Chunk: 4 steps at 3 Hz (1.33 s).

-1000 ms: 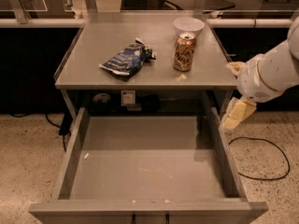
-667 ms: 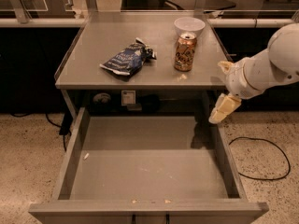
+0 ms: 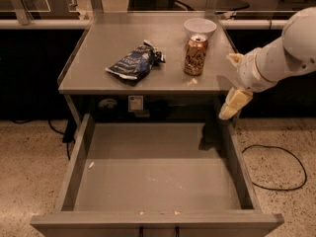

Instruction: Place orange can into top drawer

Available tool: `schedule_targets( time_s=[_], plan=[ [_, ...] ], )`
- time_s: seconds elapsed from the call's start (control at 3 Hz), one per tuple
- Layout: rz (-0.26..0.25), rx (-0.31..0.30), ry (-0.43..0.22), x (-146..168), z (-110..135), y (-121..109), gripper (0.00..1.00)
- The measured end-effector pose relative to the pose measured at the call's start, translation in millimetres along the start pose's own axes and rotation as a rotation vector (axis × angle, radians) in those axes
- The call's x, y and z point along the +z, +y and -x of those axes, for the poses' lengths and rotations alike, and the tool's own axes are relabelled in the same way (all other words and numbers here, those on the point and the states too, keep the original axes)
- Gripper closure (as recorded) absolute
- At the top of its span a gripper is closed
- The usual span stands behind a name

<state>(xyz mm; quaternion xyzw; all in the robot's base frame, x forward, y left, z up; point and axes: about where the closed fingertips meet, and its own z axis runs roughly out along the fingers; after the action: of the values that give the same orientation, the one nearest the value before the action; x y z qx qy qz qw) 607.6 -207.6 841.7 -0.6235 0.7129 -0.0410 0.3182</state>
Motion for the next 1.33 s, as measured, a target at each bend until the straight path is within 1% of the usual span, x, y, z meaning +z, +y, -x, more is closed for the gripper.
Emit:
schedule_targets(
  time_s=[0.33, 0.67, 1.0, 1.33],
  plan=[
    [-0.04, -0.041, -0.021, -18.0, 18.5, -43.2, 0.0],
    [-0.078, -0.071, -0.04, -44.0, 29.6, -81.1, 0.0],
    [-0.126, -0.049, -0.114, -67.0, 37.3, -119.4, 0.0],
    [-0.145, -0.027, -0.194, -61.6, 53.3, -142.4, 0.0]
  ],
)
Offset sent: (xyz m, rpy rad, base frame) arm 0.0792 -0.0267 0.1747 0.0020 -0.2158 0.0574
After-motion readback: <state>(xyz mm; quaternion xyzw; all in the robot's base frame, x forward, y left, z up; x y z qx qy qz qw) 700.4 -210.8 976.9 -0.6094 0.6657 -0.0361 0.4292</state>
